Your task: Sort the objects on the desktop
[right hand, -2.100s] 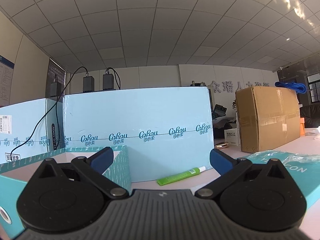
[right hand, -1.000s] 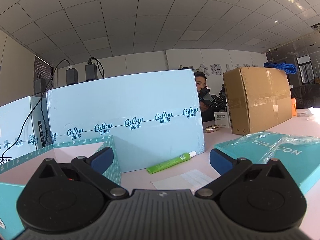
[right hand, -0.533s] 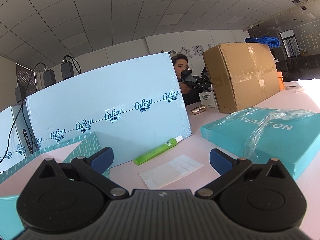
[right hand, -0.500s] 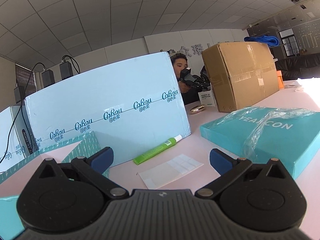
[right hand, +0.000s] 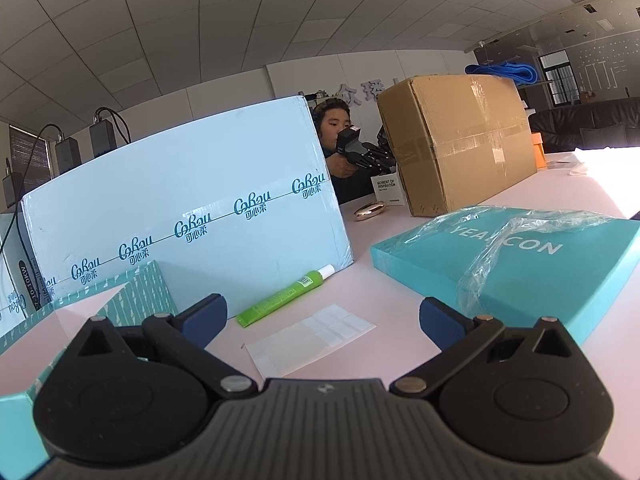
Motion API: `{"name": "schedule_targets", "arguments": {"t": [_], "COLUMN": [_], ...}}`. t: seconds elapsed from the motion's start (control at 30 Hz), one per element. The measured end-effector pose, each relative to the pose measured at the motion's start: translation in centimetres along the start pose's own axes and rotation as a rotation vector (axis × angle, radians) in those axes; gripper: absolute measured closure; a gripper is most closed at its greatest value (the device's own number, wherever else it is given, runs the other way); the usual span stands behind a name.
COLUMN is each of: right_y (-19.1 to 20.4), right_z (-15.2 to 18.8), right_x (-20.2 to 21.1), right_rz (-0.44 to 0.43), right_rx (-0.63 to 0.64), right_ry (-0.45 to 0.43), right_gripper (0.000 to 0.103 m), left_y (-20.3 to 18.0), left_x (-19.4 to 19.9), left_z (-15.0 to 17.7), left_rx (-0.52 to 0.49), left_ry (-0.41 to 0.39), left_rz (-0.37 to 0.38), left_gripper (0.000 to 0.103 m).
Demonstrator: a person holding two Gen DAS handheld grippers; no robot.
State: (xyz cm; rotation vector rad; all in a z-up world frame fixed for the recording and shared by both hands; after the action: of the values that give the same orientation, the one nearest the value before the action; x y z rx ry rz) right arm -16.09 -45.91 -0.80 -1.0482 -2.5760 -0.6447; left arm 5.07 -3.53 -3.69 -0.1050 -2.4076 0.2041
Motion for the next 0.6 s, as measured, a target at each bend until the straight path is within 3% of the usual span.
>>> {"name": "schedule_targets", "arguments": {"t": [0.6], "right_y": [-3.2], "right_z": [-0.9], "right_x": [-1.2], "right_rz": [0.034], "right_rx": [0.058], "right_ry": [0.044], "right_gripper": [0.0], "left_y": [0.2], "left_x": [0.0], "left_z": [0.0], "left_rx": [0.018], "left_ry": [0.007], "left_rz": [0.012], "left_gripper": [0.0]}}
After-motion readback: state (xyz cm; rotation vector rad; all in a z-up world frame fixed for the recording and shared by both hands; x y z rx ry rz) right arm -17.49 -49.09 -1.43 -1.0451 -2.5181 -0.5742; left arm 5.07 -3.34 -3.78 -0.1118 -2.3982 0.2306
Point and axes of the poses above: each gripper's, at about its wrist camera, not at the fingertips, and x roughly against the way its jaws point, y to its left, z to its underside, the point moved 10 cm from there along -x, roughly the way its jaws point, and after that the axes turned 13 degrees about y, right-handed, at the moved point
